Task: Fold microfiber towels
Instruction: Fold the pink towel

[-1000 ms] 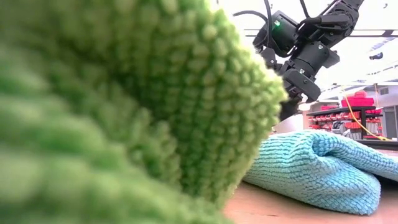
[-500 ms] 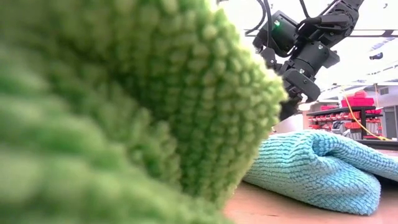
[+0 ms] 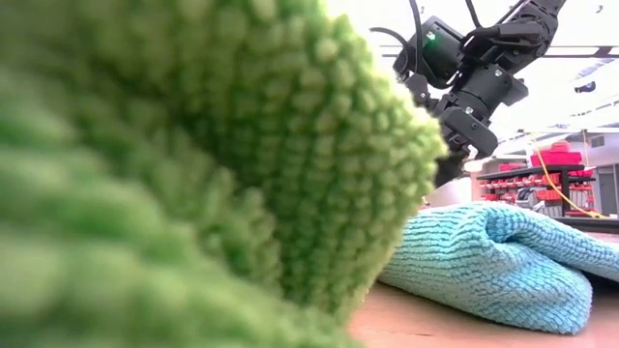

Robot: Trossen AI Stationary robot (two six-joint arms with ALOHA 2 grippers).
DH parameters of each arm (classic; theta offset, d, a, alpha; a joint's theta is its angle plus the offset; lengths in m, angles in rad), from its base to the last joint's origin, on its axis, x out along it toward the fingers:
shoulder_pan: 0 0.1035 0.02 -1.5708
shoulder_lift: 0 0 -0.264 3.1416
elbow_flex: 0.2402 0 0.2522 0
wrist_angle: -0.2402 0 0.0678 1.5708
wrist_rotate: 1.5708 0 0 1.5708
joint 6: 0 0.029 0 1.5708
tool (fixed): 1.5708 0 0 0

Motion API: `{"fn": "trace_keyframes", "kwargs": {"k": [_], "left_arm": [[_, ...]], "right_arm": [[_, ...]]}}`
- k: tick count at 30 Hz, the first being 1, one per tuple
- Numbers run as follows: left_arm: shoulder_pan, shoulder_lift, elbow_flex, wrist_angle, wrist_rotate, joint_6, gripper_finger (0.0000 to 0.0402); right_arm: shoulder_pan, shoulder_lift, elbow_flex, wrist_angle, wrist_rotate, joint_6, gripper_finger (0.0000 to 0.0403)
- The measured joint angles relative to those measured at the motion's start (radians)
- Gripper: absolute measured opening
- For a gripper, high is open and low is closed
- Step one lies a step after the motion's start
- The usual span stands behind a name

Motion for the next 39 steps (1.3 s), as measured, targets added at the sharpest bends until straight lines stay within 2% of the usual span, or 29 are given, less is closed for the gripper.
{"fn": "trace_keyframes", "kwargs": {"k": [7,22,27,31,39], "left_arm": [[0.003,0.0,-0.001,0.061,-0.001,0.009,0.0068],[-0.016,-0.009,-0.001,0.153,-0.018,0.126,0.0053],[-0.029,-0.009,-0.001,0.211,-0.077,0.199,0.0053],[-0.024,-0.008,-0.001,0.216,-0.084,0.24,0.0051],[0.004,-0.006,-0.001,0.211,-0.084,0.256,0.0088]], "right_arm": [[0.0,0.0,0.0,-0.004,0.0,0.001,0.0137],[0.0,0.0,0.0,-0.01,0.0,-0.006,0.0137],[0.0,0.0,0.0,-0.01,0.0,-0.006,0.0137],[0.0,0.0,0.0,-0.01,0.0,-0.002,0.0137],[0.0,0.0,0.0,-0.01,0.0,0.0,0.0137]]}}
